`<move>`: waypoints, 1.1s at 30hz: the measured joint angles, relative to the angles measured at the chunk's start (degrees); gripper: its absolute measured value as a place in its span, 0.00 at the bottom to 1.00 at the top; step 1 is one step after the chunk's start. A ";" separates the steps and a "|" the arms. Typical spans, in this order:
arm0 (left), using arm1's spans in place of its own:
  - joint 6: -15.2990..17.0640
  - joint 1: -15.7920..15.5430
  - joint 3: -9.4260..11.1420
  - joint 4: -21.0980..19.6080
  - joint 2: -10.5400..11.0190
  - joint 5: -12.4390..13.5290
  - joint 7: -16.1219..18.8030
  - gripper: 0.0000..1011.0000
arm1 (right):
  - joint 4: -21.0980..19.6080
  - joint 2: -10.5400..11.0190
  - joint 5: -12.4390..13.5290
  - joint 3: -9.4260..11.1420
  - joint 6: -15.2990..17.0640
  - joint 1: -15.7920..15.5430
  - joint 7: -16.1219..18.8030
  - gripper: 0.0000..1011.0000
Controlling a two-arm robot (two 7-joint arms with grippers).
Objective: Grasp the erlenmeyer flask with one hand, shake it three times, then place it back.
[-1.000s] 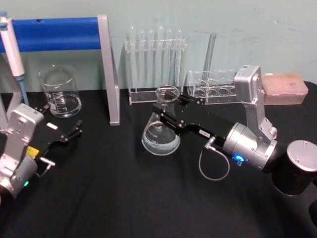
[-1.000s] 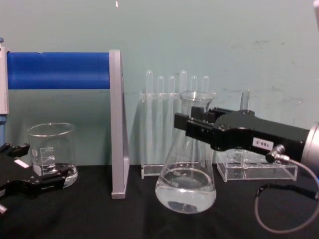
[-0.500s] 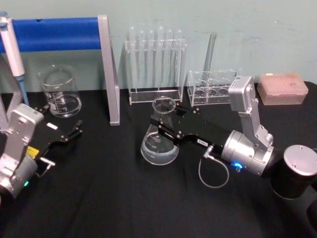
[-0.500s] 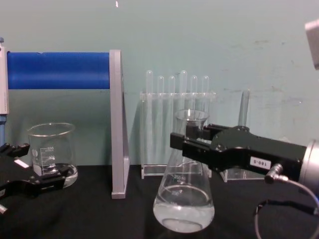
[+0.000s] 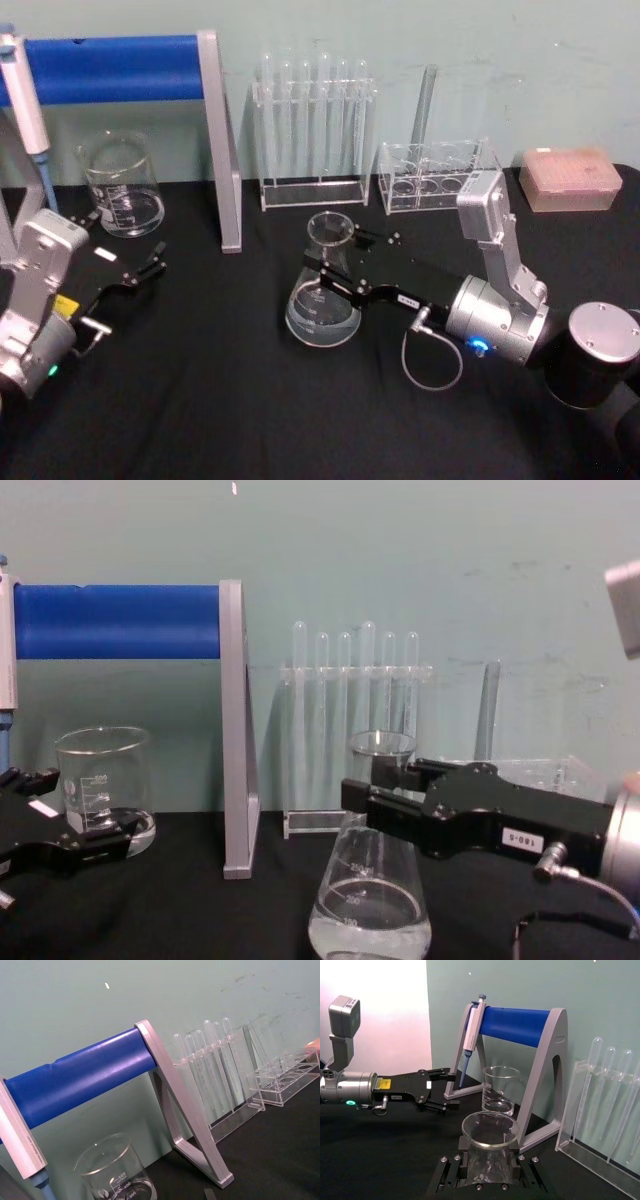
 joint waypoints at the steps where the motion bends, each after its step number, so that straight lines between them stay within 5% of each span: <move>1: 0.00 0.00 0.00 0.00 0.00 0.00 0.00 0.99 | 0.28 -0.04 0.03 -0.07 -0.18 0.04 0.18 0.44; 33: 0.00 0.00 0.00 0.00 0.00 0.00 0.00 0.99 | 4.61 -0.94 -0.83 -1.69 -1.31 1.68 2.36 0.45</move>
